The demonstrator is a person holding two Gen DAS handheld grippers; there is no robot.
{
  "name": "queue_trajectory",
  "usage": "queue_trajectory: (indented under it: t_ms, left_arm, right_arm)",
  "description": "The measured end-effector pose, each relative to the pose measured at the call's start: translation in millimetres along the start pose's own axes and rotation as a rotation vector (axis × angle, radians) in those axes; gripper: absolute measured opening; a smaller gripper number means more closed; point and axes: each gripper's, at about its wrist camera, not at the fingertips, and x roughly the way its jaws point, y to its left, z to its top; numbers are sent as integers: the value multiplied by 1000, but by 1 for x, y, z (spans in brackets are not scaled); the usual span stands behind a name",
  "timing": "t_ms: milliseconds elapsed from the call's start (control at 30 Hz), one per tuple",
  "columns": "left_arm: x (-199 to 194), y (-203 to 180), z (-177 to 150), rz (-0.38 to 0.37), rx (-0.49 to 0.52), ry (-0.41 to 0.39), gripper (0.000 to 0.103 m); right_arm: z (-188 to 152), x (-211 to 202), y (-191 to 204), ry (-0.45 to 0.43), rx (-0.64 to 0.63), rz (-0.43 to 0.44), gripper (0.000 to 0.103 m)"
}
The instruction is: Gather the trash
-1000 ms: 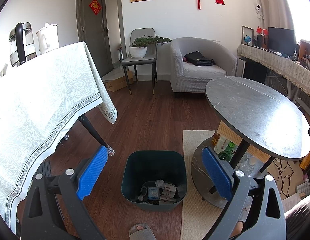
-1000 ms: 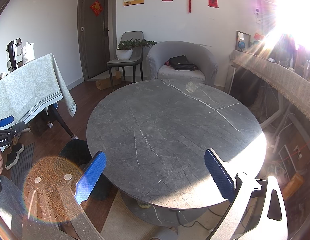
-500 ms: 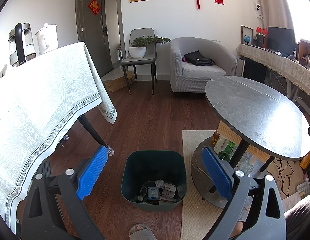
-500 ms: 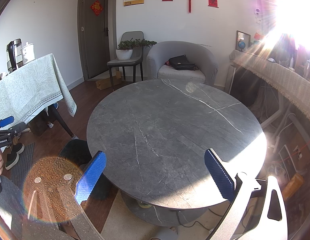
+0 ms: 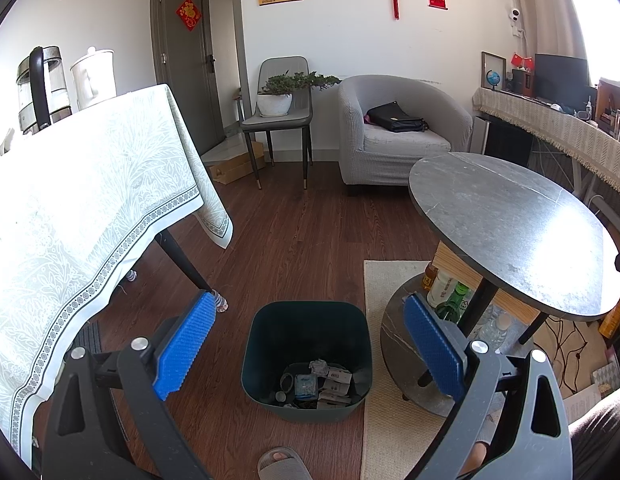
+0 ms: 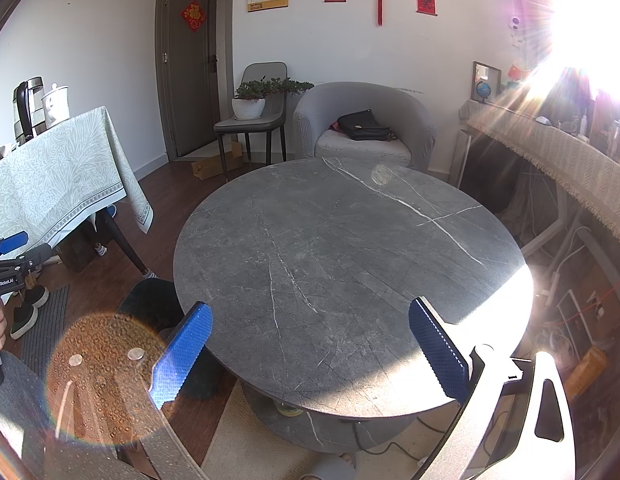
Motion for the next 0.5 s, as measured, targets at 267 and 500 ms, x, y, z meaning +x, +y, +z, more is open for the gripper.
queue_trajectory:
  t_ms: [267, 500]
  left_arm:
    - [2, 1, 0, -6, 3, 7, 97]
    - [5, 6, 2, -7, -2, 15, 97]
  right_arm:
    - [-1, 0, 0, 1, -3, 0, 99]
    - [-2, 0, -1, 1, -4, 0, 99]
